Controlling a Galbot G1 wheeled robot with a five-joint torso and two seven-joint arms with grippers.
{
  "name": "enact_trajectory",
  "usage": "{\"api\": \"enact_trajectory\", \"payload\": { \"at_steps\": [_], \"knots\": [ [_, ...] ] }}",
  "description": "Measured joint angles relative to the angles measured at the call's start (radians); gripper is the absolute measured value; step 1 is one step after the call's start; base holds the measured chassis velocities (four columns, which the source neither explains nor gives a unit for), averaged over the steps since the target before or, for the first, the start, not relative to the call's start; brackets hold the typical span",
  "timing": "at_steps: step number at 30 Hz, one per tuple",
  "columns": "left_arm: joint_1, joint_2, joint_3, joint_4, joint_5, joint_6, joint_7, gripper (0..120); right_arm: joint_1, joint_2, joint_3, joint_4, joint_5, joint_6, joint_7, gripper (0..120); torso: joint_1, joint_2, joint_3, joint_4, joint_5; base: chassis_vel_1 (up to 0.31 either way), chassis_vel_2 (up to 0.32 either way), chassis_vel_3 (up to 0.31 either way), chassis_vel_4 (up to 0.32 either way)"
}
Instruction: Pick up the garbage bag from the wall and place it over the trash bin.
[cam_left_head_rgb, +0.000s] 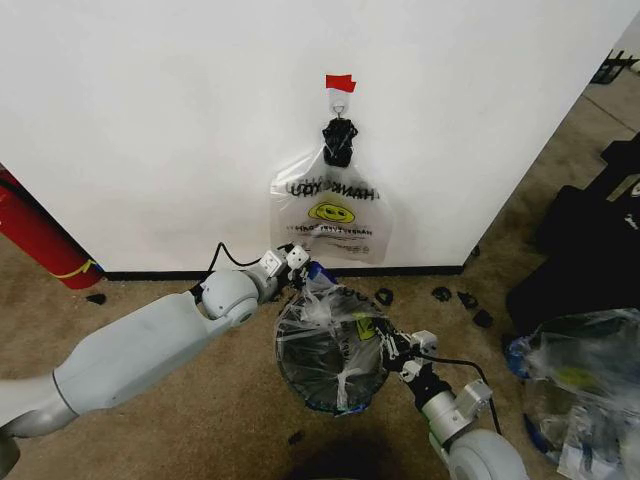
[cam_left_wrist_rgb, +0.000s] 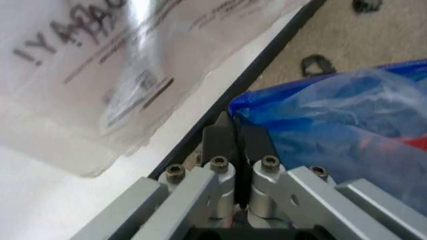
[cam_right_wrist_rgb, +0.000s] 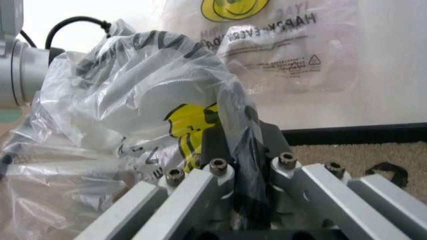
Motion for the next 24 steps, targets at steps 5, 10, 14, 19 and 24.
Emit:
{"api": "enact_trajectory", "payload": {
  "at_steps": [5, 10, 14, 19, 24],
  "knots": [
    [0.015, 0.02, -0.011, -0.017, 0.026, -0.008, -0.006, 0, 0.002, 0.002, -0.003, 0.0, 0.006, -0.001, 0.009, 1, 0.0, 0.0, 0.0, -0.0001, 0.0001, 0.0, 0.0, 0.0, 0.0],
    [0.033, 0.042, -0.038, -0.058, 0.031, 0.007, -0.026, 3, 0.008, 0.007, -0.006, 0.001, 0.032, -0.011, 0.031, 1, 0.0, 0.0, 0.0, -0.0002, 0.0001, 0.0, 0.0, 0.0, 0.0],
    [0.056, 0.106, -0.038, -0.111, 0.096, 0.068, 0.002, 21, 0.008, 0.011, -0.008, 0.007, 0.044, -0.017, 0.038, 1, 0.0, 0.0, 0.0, 0.0001, 0.0003, 0.0, 0.0, 0.0, 0.0],
    [0.089, 0.128, -0.064, -0.13, 0.132, 0.085, 0.005, 36, 0.004, 0.011, -0.01, 0.011, 0.043, -0.017, 0.036, 1, 0.0, 0.0, 0.0, 0.0001, -0.0006, 0.0, 0.0, 0.0, 0.0],
    [0.109, 0.178, -0.123, -0.211, 0.038, 0.093, 0.004, 57, 0.003, 0.01, -0.008, 0.015, 0.044, -0.018, 0.048, 1, 0.0, 0.0, 0.0, -0.0002, 0.0004, 0.0, 0.0, 0.0, 0.0]
  ]
}}
